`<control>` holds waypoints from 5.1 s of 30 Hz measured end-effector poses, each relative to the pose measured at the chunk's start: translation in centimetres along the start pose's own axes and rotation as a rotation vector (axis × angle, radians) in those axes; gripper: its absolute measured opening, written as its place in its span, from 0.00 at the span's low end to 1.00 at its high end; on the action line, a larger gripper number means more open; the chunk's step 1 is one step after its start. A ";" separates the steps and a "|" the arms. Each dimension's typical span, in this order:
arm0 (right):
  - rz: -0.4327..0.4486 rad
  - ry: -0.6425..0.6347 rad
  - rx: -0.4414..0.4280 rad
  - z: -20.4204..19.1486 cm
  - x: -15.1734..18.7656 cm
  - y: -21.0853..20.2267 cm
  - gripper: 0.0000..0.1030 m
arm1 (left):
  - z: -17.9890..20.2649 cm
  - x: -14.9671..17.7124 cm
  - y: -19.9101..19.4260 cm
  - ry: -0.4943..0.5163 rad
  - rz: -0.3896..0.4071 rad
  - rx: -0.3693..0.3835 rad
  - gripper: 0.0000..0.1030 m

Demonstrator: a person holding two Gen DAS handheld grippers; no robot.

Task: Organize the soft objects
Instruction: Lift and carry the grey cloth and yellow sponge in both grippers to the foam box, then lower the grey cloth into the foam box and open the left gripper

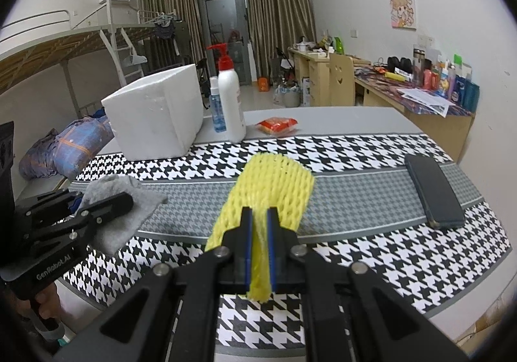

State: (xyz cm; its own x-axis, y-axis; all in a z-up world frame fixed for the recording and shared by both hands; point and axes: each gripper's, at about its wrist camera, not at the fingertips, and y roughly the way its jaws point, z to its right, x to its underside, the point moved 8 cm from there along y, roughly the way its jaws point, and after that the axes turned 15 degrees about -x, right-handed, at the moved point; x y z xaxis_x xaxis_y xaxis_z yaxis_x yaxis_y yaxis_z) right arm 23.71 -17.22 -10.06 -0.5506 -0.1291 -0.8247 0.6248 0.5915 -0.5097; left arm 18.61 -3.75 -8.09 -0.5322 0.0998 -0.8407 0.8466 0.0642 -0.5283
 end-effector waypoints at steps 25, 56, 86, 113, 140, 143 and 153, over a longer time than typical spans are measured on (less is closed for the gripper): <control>0.075 -0.088 -0.068 -3.3 -4.4 1.0 0.10 | -4.9 -3.6 -0.8 -0.045 0.082 -0.115 0.18; 0.117 -0.184 -0.160 -7.4 -9.4 2.9 0.10 | -7.8 -7.8 -0.2 -0.088 0.141 -0.208 0.18; 0.192 -0.265 -0.163 -10.1 -14.2 3.9 0.10 | -12.0 -12.4 0.4 -0.116 0.227 -0.303 0.18; 0.215 -0.284 -0.204 -11.8 -17.5 6.6 0.11 | -15.6 -15.5 0.9 -0.177 0.284 -0.363 0.19; 0.211 -0.290 -0.206 -12.5 -20.1 11.1 0.11 | -17.6 -17.2 4.6 -0.177 0.276 -0.347 0.19; 0.197 -0.288 -0.207 -12.6 -20.1 11.9 0.11 | -17.4 -17.3 5.3 -0.179 0.268 -0.340 0.19; 0.175 -0.263 -0.194 -12.3 -20.4 13.0 0.11 | -18.3 -17.6 7.5 -0.192 0.224 -0.324 0.19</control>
State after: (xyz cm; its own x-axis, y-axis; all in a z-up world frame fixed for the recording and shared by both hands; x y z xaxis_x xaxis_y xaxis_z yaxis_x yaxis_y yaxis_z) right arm 36.24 2.85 3.12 -0.2674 -0.1981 -0.9430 0.5663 0.7595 -0.3202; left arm 34.34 13.12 4.91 -0.2999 -0.0379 -0.9532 0.8805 0.3735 -0.2919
